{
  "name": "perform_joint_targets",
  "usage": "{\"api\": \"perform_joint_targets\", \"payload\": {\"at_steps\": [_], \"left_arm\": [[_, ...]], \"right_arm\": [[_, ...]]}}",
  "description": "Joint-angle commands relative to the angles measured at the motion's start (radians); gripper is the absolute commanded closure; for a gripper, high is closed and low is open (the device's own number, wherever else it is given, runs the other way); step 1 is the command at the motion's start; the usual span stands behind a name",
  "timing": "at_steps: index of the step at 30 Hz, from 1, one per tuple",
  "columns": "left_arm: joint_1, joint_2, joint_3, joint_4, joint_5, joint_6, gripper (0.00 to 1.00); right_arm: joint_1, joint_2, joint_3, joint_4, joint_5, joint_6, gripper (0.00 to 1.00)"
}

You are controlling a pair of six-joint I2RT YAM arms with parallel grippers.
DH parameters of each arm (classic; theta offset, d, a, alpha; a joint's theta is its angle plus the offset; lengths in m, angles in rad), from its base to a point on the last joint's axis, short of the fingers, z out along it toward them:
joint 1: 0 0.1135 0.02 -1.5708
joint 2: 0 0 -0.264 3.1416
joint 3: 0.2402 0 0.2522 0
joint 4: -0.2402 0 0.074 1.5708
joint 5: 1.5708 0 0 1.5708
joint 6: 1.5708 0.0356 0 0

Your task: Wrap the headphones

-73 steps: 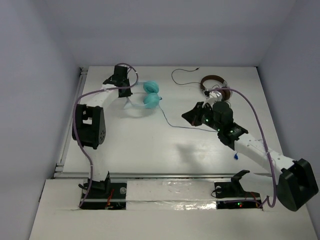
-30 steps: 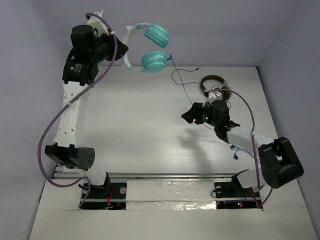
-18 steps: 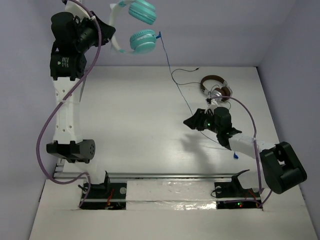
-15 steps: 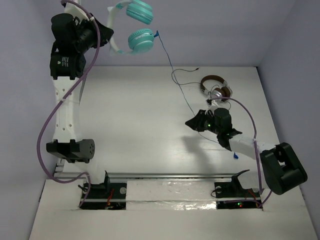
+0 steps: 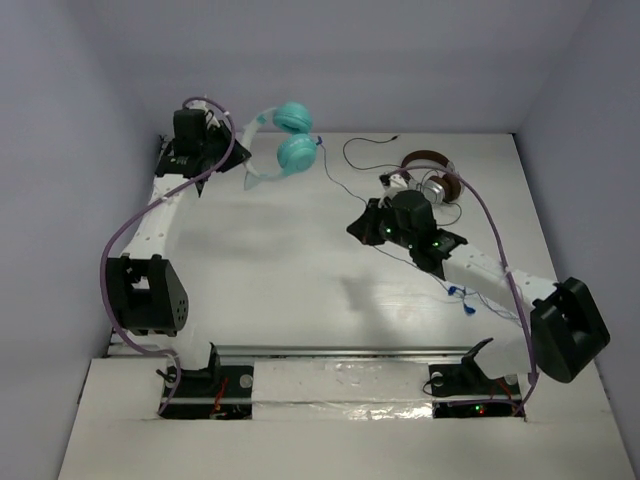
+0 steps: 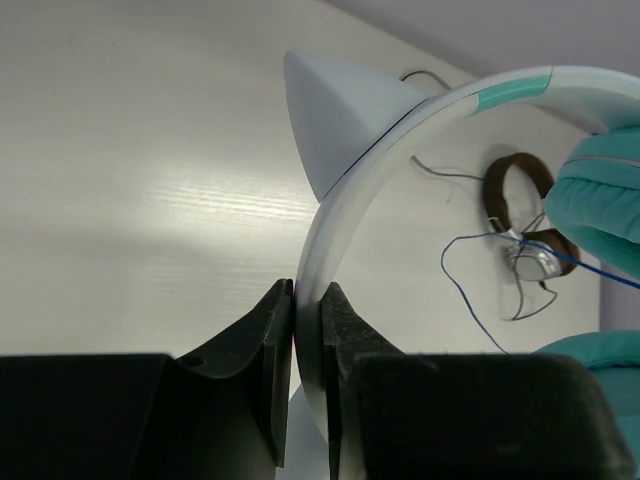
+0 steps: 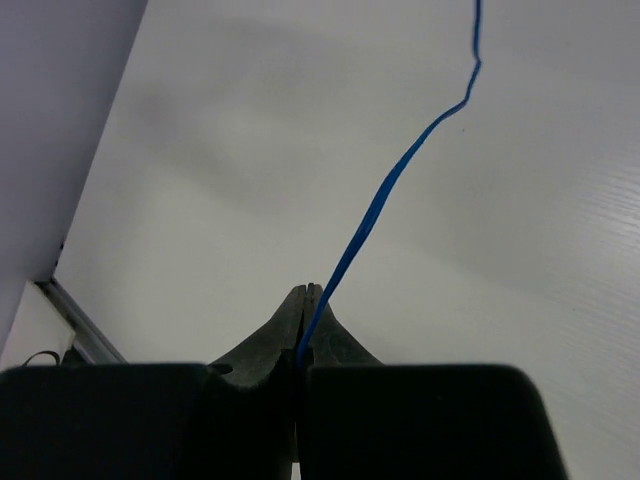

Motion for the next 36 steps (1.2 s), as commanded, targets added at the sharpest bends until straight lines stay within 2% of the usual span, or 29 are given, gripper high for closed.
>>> {"api": "perform_joint_targets", "payload": {"at_steps": [1,6,7,11,16,24,29,36], "left_arm": [[-0.048,-0.098,-0.032,0.181,-0.055,-0.041,1.0],[-0.146,-0.099,-0.117,0.206,-0.232,-0.028,1.0],[-0.165,-0.096,-0.121,0.207,-0.256,-0.024,1.0],[-0.242,-0.058,-0.144,0.214,-0.335,0.002,1.0],[-0.35,-0.026,-0.219,0.241,-0.326,0.027,1.0],[-0.42,-0.029,-0.292,0.197,-0.263,0.091,1.0],[-0.482,-0.017,-0.252,0.123,-0.289,0.136,1.0],[-0.483,-0.055,-0.292,0.105,-0.203,0.149,1.0]], "right_arm": [[0.072,0.058,0.109,-0.129,0.106,-0.044,1.0],[0.239,0.149,0.265,-0.324,0.138,-0.115,1.0],[0.297,0.155,0.293,-0.35,0.14,-0.127,1.0],[0.389,0.141,0.408,-0.459,0.152,-0.179,1.0],[0.389,0.077,0.506,-0.533,0.173,-0.233,1.0],[0.367,0.097,0.585,-0.626,0.399,-0.308,1.0],[0.321,0.087,0.617,-0.637,0.41,-0.334,1.0],[0.179,0.049,0.599,-0.613,0.399,-0.354,1.0]]}}
